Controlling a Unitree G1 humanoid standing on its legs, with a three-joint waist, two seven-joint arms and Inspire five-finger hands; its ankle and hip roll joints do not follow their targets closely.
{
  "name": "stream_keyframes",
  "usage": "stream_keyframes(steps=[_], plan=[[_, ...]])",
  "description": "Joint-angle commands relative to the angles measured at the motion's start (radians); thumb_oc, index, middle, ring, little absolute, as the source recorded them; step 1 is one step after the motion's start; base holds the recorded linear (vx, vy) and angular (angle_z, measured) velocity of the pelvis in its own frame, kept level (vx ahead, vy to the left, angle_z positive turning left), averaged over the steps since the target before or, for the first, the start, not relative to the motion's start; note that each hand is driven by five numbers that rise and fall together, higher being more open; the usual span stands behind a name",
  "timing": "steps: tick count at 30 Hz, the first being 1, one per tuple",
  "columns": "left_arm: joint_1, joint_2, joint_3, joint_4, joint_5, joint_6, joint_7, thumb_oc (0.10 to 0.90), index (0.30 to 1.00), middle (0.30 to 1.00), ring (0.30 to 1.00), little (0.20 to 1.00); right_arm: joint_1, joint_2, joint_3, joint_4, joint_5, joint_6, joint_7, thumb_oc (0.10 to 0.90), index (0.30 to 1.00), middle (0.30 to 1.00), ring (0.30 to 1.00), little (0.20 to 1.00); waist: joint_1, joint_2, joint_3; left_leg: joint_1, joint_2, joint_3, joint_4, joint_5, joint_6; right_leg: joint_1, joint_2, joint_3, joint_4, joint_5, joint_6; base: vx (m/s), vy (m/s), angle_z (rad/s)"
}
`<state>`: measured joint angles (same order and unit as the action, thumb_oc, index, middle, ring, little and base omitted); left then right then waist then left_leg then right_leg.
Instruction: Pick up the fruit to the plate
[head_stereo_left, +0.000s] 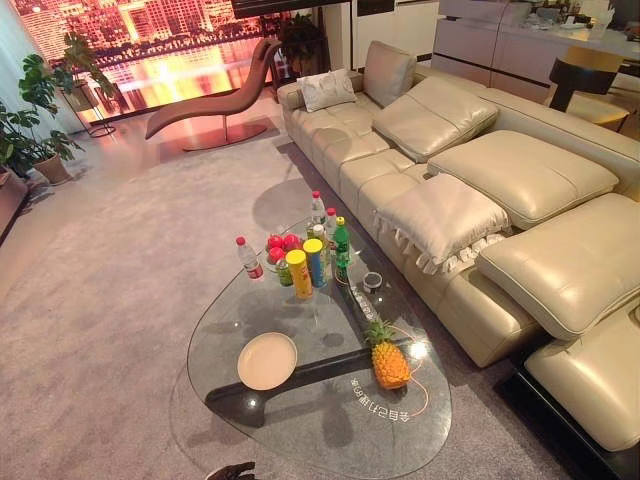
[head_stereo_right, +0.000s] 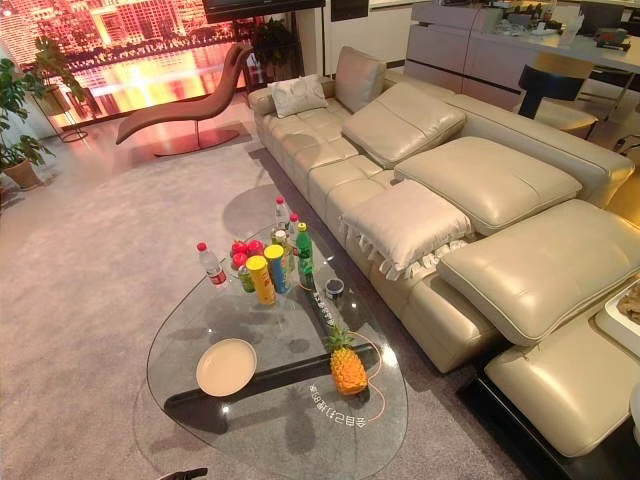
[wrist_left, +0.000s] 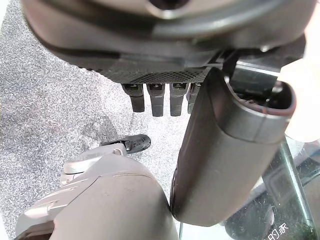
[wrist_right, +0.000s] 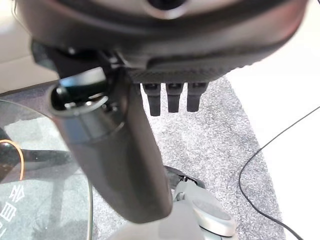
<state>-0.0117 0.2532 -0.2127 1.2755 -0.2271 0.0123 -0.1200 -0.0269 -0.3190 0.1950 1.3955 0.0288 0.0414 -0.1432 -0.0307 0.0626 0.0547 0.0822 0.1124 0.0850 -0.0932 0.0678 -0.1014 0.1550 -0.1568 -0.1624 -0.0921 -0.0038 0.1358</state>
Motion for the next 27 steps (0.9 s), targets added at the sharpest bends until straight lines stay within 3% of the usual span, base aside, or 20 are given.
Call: stream_keyframes(steps=[1,10,18,23,27], plan=[[-0.081,0.033,0.028,0.066,-0.024,0.003,0.024,0.8,0.9,0.9,0.9,0.9,-0.083,-0.038,-0.032,0.066,-0.021,-0.015,-0.034,0.8,0.9,0.9,0.9,0.9,0.03,-0.026,0.042,0.035,-0.001,0.011,0.006,-0.089,0.004,-0.021,-0.031,-0.032,0.005,0.017,0.024,0.0,0.0,0.0],[-0.08,0.03,0.026,0.04,-0.101,0.024,0.019,0.8,0.9,0.9,0.9,0.9,-0.085,-0.052,-0.017,0.044,-0.05,0.034,-0.016,0.8,0.9,0.9,0.9,0.9,0.026,-0.007,0.116,-0.04,-0.016,0.001,0.006,-0.061,0.007,-0.099,-0.041,-0.021,0.005,0.045,0.021,-0.04,0.026,0.01],[-0.152,0.045,0.024,-0.004,-0.225,-0.005,0.004,0.8,0.9,0.9,0.9,0.9,-0.158,-0.091,0.002,-0.001,-0.032,0.053,-0.047,0.8,0.9,0.9,0.9,0.9,0.016,0.013,0.3,-0.203,-0.053,-0.035,0.006,-0.015,0.026,-0.28,-0.032,0.024,0.007,0.095,0.003,-0.17,0.028,0.03],[-0.19,0.062,0.017,-0.019,-0.284,-0.012,-0.027,0.8,0.9,0.9,0.9,0.9,-0.199,-0.113,0.015,-0.049,-0.009,0.027,-0.063,0.8,0.9,0.9,0.9,0.9,0.019,0.002,0.37,-0.284,-0.068,-0.05,0.006,0.002,0.031,-0.365,-0.025,0.039,0.013,0.115,0.007,-0.09,-0.005,0.02],[-0.238,0.072,-0.01,-0.049,-0.348,0.003,-0.143,0.8,0.9,0.9,0.9,0.9,-0.247,-0.134,0.032,-0.101,0.023,-0.037,-0.114,0.8,0.9,0.9,0.9,0.9,0.02,-0.003,0.423,-0.342,-0.071,-0.045,0.006,0.021,0.03,-0.445,-0.022,0.043,0.052,0.12,0.006,-0.11,0.018,-0.02]])
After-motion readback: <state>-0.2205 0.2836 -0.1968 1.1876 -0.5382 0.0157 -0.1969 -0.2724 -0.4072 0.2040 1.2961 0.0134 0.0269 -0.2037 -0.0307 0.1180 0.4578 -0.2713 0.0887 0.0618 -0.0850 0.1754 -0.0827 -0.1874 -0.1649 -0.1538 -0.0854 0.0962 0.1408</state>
